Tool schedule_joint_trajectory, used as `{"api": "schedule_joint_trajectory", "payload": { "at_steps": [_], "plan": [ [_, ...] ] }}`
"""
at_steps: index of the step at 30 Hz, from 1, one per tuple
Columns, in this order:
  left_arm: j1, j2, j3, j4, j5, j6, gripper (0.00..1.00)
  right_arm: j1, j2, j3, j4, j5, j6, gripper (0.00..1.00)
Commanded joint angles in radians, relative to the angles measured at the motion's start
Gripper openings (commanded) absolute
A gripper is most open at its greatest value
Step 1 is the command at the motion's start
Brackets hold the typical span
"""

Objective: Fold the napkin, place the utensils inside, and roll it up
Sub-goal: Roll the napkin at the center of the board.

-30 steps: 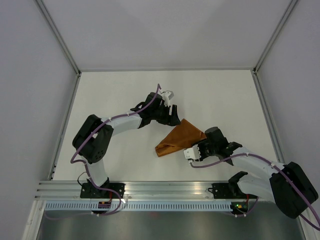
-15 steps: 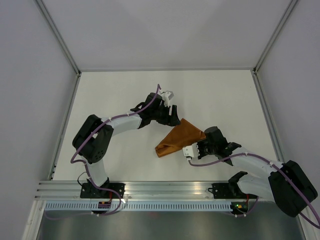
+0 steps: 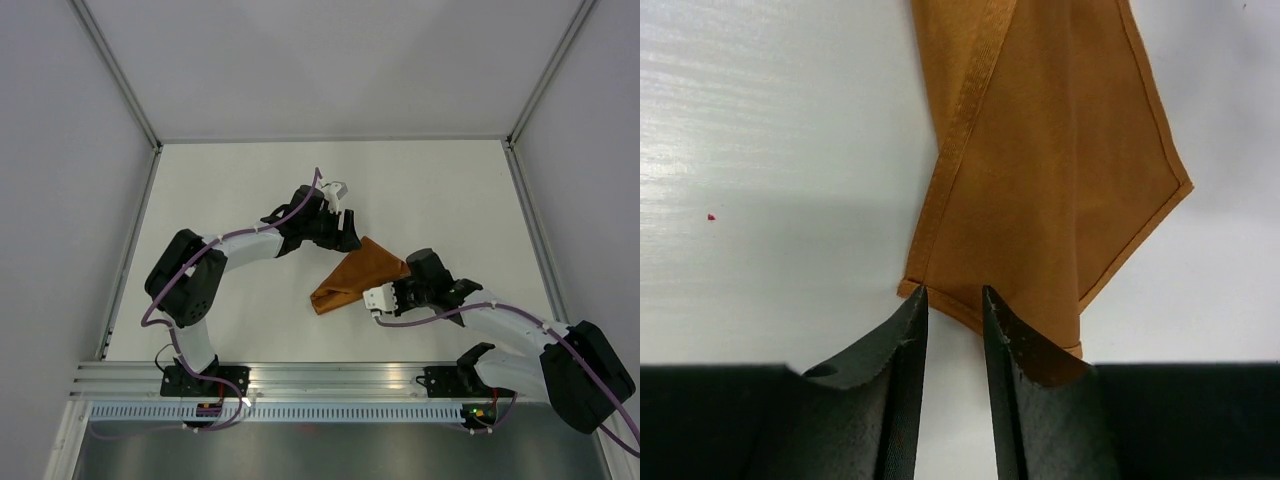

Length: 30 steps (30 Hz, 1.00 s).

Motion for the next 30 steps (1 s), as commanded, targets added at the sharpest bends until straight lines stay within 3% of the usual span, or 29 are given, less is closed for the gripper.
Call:
{"api": "schedule_joint_trajectory", "payload": {
  "at_steps": [1,4,8,20,30],
  "plan": [
    [0.000,-0.025,0.005,0.027,-0.001,-0.032,0.77,0.005,0.011,0.060,-0.065,-0.047,0.023,0.34],
    [0.002,-0.025,0.001,0.025,-0.001,-0.029,0.77,0.017,0.037,0.061,-0.061,-0.042,0.032,0.37],
    [0.006,-0.025,-0.002,0.024,0.007,-0.026,0.77,0.022,0.103,0.081,-0.085,-0.033,0.032,0.32],
    [0.020,-0.014,0.007,0.019,0.031,-0.012,0.76,0.023,0.224,0.125,-0.127,-0.016,0.026,0.37],
    [0.031,-0.004,0.013,0.011,0.051,-0.003,0.76,0.022,0.336,0.198,-0.263,-0.008,0.009,0.31]
  ]
}}
